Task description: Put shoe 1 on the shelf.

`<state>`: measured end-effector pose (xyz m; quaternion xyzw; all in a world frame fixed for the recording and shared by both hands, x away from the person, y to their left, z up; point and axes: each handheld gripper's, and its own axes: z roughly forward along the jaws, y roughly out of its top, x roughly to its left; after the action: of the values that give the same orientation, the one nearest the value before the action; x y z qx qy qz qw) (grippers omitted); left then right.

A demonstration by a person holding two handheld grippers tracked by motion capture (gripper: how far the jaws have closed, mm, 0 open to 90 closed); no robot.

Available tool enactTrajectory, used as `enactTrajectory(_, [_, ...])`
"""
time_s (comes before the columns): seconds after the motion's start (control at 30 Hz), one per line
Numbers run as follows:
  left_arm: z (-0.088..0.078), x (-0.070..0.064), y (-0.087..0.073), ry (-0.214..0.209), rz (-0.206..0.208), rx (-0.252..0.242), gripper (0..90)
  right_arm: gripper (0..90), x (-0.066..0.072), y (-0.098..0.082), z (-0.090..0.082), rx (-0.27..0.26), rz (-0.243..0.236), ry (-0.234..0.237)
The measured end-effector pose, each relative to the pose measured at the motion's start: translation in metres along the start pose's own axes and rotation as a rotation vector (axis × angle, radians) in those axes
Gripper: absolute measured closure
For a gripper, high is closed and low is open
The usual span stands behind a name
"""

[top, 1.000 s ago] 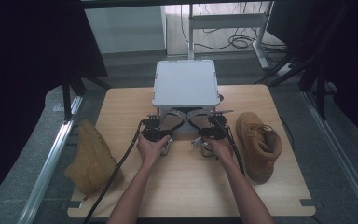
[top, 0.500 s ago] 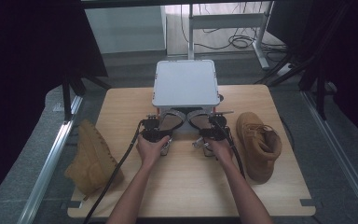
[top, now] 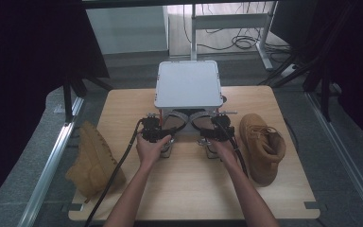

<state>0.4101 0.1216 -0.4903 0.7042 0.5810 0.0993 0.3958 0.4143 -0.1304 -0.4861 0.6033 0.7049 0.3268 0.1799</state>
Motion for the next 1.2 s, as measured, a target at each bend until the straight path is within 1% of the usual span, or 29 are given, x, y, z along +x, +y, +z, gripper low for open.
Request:
enactTrajectory(0.03, [-0.002, -0.001, 0.000, -0.009, 0.009, -0.004, 29.3, 20.9, 0.000, 0.000, 0.000, 0.000, 0.000, 0.000])
enactTrajectory(0.07, [-0.004, -0.002, 0.000, -0.017, 0.014, -0.008, 29.3, 20.9, 0.000, 0.000, -0.002, -0.015, 0.000, -0.011])
enactTrajectory(0.13, [-0.007, -0.002, 0.001, -0.027, 0.023, -0.010, 29.3, 20.8, 0.000, 0.001, -0.004, -0.043, -0.022, -0.033])
enactTrajectory(0.17, [-0.008, -0.002, 0.001, -0.031, 0.025, -0.010, 29.3, 20.8, 0.000, 0.001, -0.005, -0.050, -0.026, -0.035])
enactTrajectory(0.23, [-0.011, -0.002, 0.001, -0.033, 0.030, -0.011, 29.3, 20.8, -0.001, 0.002, -0.006, -0.068, -0.023, -0.041])
enactTrajectory(0.33, [-0.013, -0.001, 0.002, -0.035, 0.033, -0.009, 29.2, 19.6, -0.003, 0.004, -0.006, -0.082, -0.051, -0.047])
enactTrajectory(0.37, [-0.015, 0.000, 0.002, -0.034, 0.034, -0.007, 29.0, 19.0, -0.004, 0.004, -0.006, -0.090, -0.062, -0.058])
enactTrajectory(0.43, [-0.015, 0.000, 0.002, -0.035, 0.035, -0.005, 29.0, 19.0, -0.005, 0.005, -0.008, -0.096, -0.065, -0.056])
enactTrajectory(0.53, [-0.016, 0.001, 0.003, -0.035, 0.034, -0.004, 28.9, 19.0, -0.007, 0.006, -0.009, -0.099, -0.060, -0.047])
enactTrajectory(0.57, [-0.016, 0.002, 0.003, -0.035, 0.033, -0.004, 28.9, 19.0, -0.007, 0.006, -0.010, -0.106, -0.052, -0.041])
enactTrajectory(0.63, [-0.017, 0.002, 0.003, -0.034, 0.032, -0.004, 28.9, 19.2, -0.010, 0.007, -0.013, -0.121, -0.052, -0.046])
enactTrajectory(0.73, [-0.018, 0.002, 0.002, -0.032, 0.033, -0.006, 28.8, 19.6, -0.011, 0.008, -0.014, -0.129, -0.043, -0.037])
enactTrajectory(0.87, [-0.018, 0.003, 0.002, -0.030, 0.033, -0.006, 28.8, 20.1, -0.011, 0.008, -0.015, -0.132, -0.044, -0.033])
enactTrajectory(0.97, [-0.018, 0.004, 0.002, -0.028, 0.033, -0.005, 28.8, 21.3, -0.013, 0.009, -0.016, -0.120, -0.043, -0.021])
enactTrajectory(1.2, [-0.018, 0.005, 0.002, -0.026, 0.032, -0.006, 28.8, 21.7, -0.016, 0.012, -0.019, -0.123, -0.033, -0.029])
